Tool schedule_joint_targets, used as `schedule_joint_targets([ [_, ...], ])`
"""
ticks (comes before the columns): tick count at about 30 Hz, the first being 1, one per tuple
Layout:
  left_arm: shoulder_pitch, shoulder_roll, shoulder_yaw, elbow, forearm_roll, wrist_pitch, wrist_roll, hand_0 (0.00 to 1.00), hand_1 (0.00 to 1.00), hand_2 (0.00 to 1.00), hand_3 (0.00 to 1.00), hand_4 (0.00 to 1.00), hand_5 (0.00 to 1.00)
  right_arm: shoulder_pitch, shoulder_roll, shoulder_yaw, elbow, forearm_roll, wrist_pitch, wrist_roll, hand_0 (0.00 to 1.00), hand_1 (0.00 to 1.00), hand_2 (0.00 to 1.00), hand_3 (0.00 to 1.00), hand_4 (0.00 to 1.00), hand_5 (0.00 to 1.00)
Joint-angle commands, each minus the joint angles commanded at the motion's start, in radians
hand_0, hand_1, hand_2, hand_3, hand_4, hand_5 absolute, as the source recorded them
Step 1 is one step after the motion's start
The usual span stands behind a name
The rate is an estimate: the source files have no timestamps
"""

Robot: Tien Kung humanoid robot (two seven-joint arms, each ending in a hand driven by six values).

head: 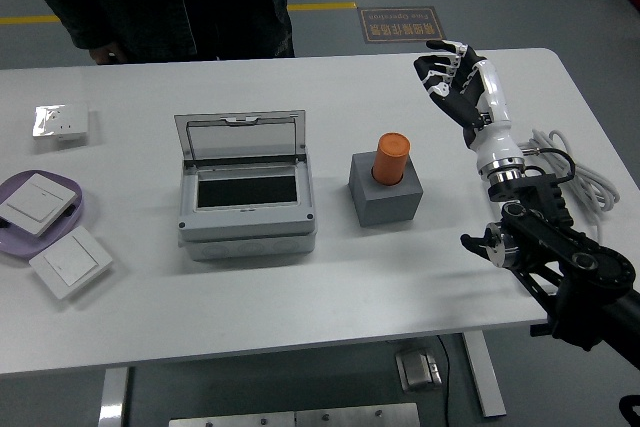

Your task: Pick up the cylinder from the cube,place it in the box,flap close box

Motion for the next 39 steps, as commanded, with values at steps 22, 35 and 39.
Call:
schedule_joint_targets([
  [22,-0.004,0.002,0.002,-0.002,0.002,-0.003,0.001,0.619,0.591,0.545,0.613,0.694,0.217,0.04,0.059,-0.198,-0.146,0.068,0.002,-0.008,0.579,0.597,0.534,0.584,0.83,0.311],
  [35,-0.004,0.002,0.0,-0.003,0.005,-0.003,0.002,0.616,0.591,0.545,0.614,0.693,0.214,0.032,0.076,-0.244,-0.156,0.096,0.011,-0.006,0.592,0.602,0.522,0.579,0.822,0.316],
  [39,-0.005,0.002,-0.002,-0.003,0.005,-0.003,0.002,0.616,0.591,0.545,0.614,0.693,0.214,0.033,0.078,-0.255,-0.164,0.108,0.012,-0.007,0.592,0.602,0.522,0.579,0.822,0.316],
])
